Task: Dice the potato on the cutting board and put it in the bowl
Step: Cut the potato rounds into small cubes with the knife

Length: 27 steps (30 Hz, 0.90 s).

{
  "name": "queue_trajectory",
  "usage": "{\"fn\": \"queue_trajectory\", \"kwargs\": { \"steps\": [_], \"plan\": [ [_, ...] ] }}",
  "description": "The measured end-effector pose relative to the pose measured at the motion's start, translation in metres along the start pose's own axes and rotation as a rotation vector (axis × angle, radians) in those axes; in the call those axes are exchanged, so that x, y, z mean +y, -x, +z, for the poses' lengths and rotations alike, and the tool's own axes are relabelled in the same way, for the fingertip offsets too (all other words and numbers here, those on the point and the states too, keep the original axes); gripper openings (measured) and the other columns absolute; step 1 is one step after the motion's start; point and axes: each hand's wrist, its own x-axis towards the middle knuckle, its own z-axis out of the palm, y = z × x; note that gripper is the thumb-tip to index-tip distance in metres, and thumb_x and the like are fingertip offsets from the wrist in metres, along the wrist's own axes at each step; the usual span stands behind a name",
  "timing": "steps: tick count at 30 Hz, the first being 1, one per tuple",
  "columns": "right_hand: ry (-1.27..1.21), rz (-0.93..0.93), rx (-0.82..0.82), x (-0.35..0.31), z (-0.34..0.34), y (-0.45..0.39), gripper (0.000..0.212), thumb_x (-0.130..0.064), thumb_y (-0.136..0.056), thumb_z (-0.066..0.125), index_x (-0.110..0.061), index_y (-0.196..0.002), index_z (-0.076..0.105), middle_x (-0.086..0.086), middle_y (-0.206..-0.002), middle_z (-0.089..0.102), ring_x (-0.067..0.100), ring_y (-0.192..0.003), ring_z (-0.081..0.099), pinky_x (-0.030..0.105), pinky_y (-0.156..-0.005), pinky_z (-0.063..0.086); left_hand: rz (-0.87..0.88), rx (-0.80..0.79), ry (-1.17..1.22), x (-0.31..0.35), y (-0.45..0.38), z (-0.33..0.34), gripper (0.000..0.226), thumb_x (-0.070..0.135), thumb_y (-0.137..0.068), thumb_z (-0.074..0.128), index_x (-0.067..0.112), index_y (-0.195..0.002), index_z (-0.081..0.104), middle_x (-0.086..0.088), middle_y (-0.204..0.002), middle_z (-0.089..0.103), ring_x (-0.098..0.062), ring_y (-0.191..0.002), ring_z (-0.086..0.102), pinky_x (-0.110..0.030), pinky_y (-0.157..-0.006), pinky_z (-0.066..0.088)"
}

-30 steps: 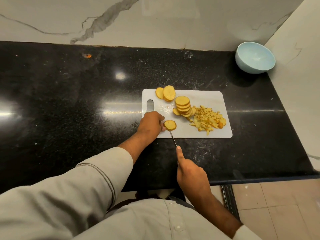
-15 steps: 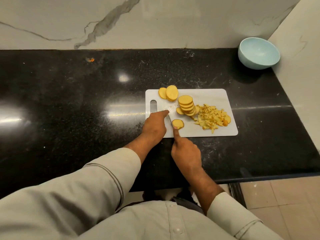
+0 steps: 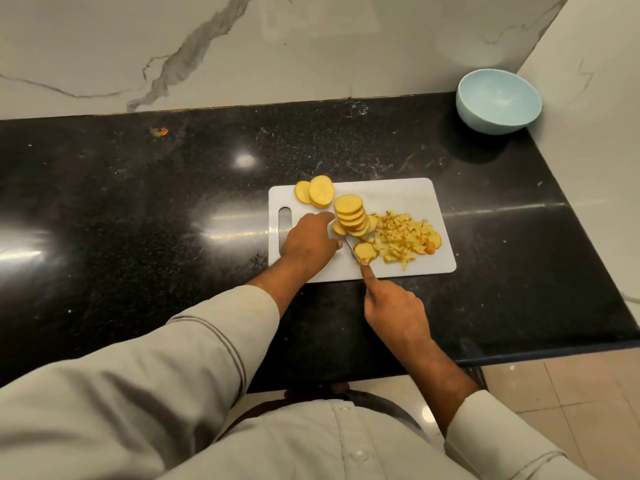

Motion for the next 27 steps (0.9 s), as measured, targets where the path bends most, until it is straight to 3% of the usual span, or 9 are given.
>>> {"fn": "queue_trajectory", "kwargs": {
  "steps": [3,7,10,15,21,25,27],
  "plan": [
    [0.045,-0.034,-0.022,0.011,-0.004,0.000,0.063,-0.031,-0.099,0.036,-0.039,-0.152,0.002,0.000,-0.087,0.057,0.019,-0.071,0.059,0.039,-0.063,0.052,-0.040,0.031,0.101,0.011,-0.005,0.003,0.032,0.030,-0.081,0.072,0.019,-0.110,0.064,-0.002,-0.098,0.065,-0.020,-0.090,0.059,-0.029,-0.070,0.037],
    [0.082,-0.080,-0.037,0.023,-0.006,-0.004,0.062,-0.033,-0.099,0.036,-0.039,-0.152,0.003,-0.001,-0.086,0.054,0.019,-0.070,0.057,0.038,-0.061,0.051,-0.128,0.050,0.095,0.015,-0.009,0.011,0.026,0.038,-0.077,0.076,0.016,-0.088,0.068,-0.002,-0.088,0.065,-0.023,-0.083,0.061,-0.031,-0.066,0.043],
    [0.095,-0.107,-0.046,0.031,-0.008,-0.007,0.061,-0.034,-0.100,0.035,-0.040,-0.152,0.003,-0.002,-0.085,0.051,0.019,-0.071,0.058,0.037,-0.061,0.049,-0.145,0.058,0.096,0.018,-0.010,0.011,0.026,0.037,-0.076,0.078,0.018,-0.071,0.061,0.001,-0.072,0.059,-0.021,-0.073,0.058,-0.029,-0.060,0.037],
    [0.128,-0.144,-0.029,0.039,-0.011,-0.011,0.059,-0.036,-0.100,0.034,-0.041,-0.152,0.006,-0.004,-0.086,0.053,0.019,-0.073,0.058,0.035,-0.060,0.048,-0.132,0.079,0.074,0.007,-0.010,0.011,0.027,0.038,-0.076,0.076,0.018,-0.071,0.059,0.005,-0.068,0.054,-0.016,-0.068,0.053,-0.027,-0.054,0.033],
    [0.185,-0.124,-0.005,0.042,-0.016,-0.019,0.058,-0.038,-0.100,0.032,-0.040,-0.152,0.006,-0.007,-0.079,0.040,0.018,-0.070,0.056,0.032,-0.055,0.037,-0.076,0.157,0.176,-0.010,0.003,0.013,0.017,0.022,-0.079,0.074,0.018,-0.076,0.057,0.004,-0.076,0.057,-0.018,-0.074,0.055,-0.031,-0.064,0.045],
    [0.128,-0.109,-0.013,0.036,-0.013,-0.015,0.058,-0.037,-0.101,0.032,-0.039,-0.152,0.006,-0.006,-0.080,0.043,0.016,-0.069,0.055,0.033,-0.057,0.044,0.111,0.220,0.030,-0.018,0.023,0.017,0.004,0.014,-0.089,0.060,0.013,-0.091,0.057,-0.004,-0.093,0.056,-0.024,-0.084,0.054,-0.037,-0.071,0.047],
    [0.062,-0.117,-0.013,0.031,-0.011,-0.010,0.057,-0.036,-0.101,0.034,-0.039,-0.152,0.008,-0.007,-0.081,0.045,0.015,-0.071,0.056,0.036,-0.062,0.050,0.163,0.191,-0.055,-0.023,0.031,0.021,0.013,0.017,-0.092,0.056,0.011,-0.103,0.060,-0.006,-0.101,0.059,-0.025,-0.092,0.055,-0.041,-0.077,0.048]
  ]
}}
